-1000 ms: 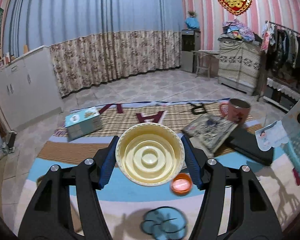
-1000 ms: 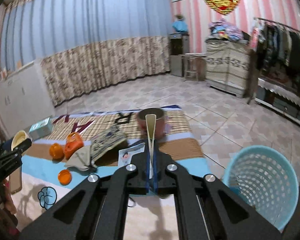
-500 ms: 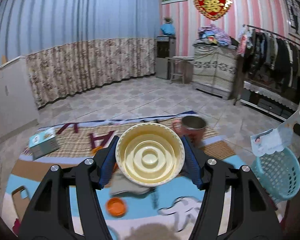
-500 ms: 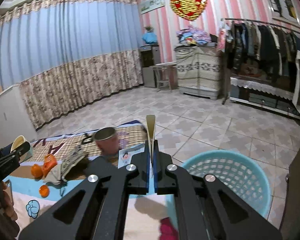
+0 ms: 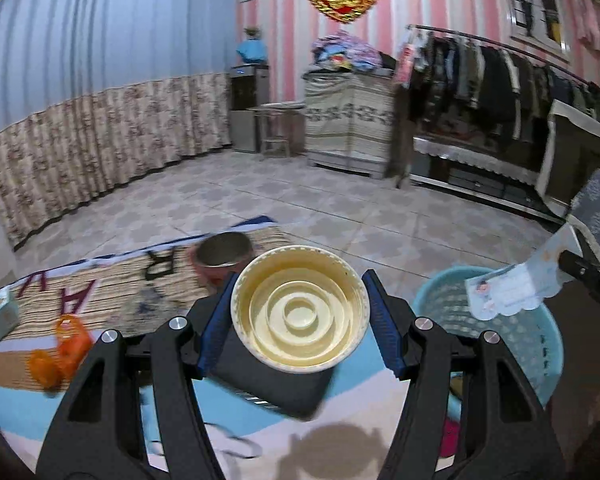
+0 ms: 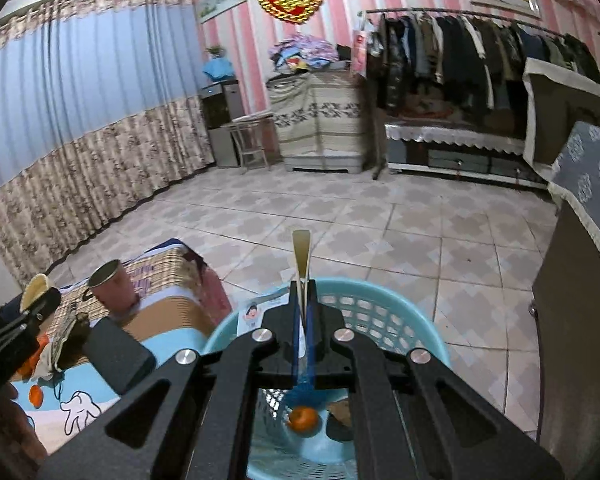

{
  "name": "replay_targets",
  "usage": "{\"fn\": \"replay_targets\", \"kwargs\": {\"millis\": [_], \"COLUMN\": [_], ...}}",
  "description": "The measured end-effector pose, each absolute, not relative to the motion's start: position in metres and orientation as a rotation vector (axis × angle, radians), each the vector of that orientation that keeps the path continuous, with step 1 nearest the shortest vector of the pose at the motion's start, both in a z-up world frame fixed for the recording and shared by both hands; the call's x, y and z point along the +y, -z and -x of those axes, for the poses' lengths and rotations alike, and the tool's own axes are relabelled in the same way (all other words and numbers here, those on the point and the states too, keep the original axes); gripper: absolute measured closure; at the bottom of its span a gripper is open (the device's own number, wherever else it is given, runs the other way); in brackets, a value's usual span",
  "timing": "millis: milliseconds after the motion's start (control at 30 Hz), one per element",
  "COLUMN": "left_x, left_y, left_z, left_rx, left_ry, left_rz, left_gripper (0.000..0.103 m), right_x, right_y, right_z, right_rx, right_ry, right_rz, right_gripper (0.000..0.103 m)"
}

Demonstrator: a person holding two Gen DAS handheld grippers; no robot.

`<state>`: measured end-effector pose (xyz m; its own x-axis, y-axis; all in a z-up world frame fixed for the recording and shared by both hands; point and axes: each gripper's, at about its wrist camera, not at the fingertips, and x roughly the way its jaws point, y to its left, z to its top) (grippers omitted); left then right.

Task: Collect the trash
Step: 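Carry the lid and white card over the blue basket with both tools, then open the left tool to drop the cream lid into the basket, then open the right tool to drop the white card into the basket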

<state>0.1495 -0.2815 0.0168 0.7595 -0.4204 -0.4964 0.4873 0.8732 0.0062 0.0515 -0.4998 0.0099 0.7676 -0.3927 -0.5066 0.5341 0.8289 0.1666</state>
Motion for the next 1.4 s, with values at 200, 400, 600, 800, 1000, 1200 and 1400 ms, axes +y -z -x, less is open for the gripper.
{"fn": "replay_targets", "kwargs": {"millis": [200, 400, 600, 800, 1000, 1200, 1400], "left_x": [-0.327, -0.365, -0.392, -0.413, -0.419, -0.408, -0.382], "left_y": [-0.001, 0.012, 0.027, 0.036, 0.036, 0.028, 0.027], "left_z": [-0.144, -0.141, -0.138, -0.139, -0.144, -0.149, -0.161], "left_rx": [0.536, 0.564, 0.594, 0.613, 0.613, 0.595, 0.607], "left_ry": [0.566, 0.633, 0.672, 0.714, 0.708, 0.667, 0.612], "left_rz": [-0.153, -0.171, -0.202, -0.241, -0.252, -0.236, -0.198], "left_gripper": [0.042, 0.042, 0.042, 0.042, 0.033, 0.023, 0.017], "right_x": [-0.523, -0.543, -0.554, -0.556, -0.556, -0.555, -0.552], "right_y": [-0.001, 0.009, 0.016, 0.016, 0.019, 0.022, 0.028], "right_z": [-0.041, -0.034, -0.029, -0.027, -0.029, -0.034, -0.042], "right_rx": [0.480, 0.496, 0.507, 0.508, 0.522, 0.541, 0.571], "right_ry": [0.553, 0.593, 0.611, 0.624, 0.624, 0.614, 0.603], "right_rz": [-0.349, -0.374, -0.393, -0.410, -0.417, -0.412, -0.398], "right_gripper": [0.100, 0.100, 0.100, 0.100, 0.100, 0.100, 0.100]}}
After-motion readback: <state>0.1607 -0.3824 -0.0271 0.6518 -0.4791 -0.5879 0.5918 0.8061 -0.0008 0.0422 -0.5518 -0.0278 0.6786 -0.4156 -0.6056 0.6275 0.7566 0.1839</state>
